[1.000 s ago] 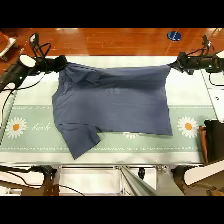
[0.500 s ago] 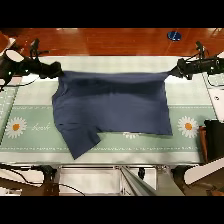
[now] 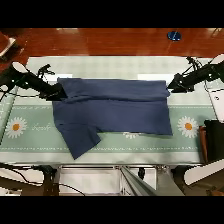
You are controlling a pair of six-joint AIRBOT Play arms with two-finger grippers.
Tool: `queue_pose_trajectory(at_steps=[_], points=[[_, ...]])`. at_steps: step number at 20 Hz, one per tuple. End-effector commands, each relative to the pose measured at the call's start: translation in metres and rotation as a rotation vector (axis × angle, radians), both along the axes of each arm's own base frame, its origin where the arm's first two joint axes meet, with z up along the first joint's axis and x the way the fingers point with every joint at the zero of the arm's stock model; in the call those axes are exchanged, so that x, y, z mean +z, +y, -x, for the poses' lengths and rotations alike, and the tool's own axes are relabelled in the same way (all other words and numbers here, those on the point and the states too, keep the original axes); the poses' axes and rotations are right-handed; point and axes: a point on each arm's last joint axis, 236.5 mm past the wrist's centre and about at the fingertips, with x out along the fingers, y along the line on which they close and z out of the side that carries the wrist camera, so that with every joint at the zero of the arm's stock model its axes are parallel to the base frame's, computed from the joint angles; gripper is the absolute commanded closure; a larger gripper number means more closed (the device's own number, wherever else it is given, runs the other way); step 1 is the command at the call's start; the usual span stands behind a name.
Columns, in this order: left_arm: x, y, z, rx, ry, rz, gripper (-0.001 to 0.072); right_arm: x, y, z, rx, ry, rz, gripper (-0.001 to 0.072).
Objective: Fold the shirts.
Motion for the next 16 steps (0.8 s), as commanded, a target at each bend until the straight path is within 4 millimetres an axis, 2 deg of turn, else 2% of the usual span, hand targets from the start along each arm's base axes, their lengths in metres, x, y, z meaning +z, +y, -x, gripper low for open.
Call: queue_pose_trajectory(at_steps=[1,4,6,8,10,12,14,16], points=[[0.016,0.022,0.028,-0.013,0.075,-0.066,0.0198,0.025,-0.026,0.023,0.008,0.016,0.116,0.0306],[0.036,0.041,0.057,0.026,0.026,-0.087,0.0199,0.059,-0.051,0.040,-0.095,-0.087,0.201,0.0307],[0.027,0.065,0.096,0.121,0.052,-0.132,0.0198,0.067,-0.057,0.058,-0.174,-0.184,0.244,0.0307],[0.011,0.074,0.142,0.239,0.109,-0.097,0.0198,0.060,-0.051,0.086,-0.238,-0.246,0.273,0.0307],[-0.002,0.060,0.179,0.317,0.145,0.007,0.0198,0.044,-0.030,0.116,-0.295,-0.265,0.227,0.0307],[-0.015,0.054,0.206,0.416,0.210,0.046,0.0198,0.032,0.007,0.138,-0.353,-0.246,0.082,0.0307],[-0.021,0.044,0.218,0.440,0.233,0.079,0.0198,0.035,0.042,0.142,-0.355,-0.276,-0.072,0.0307],[-0.019,0.022,0.207,0.453,0.194,0.169,0.0198,0.034,0.049,0.144,-0.349,-0.278,-0.104,0.0307]])
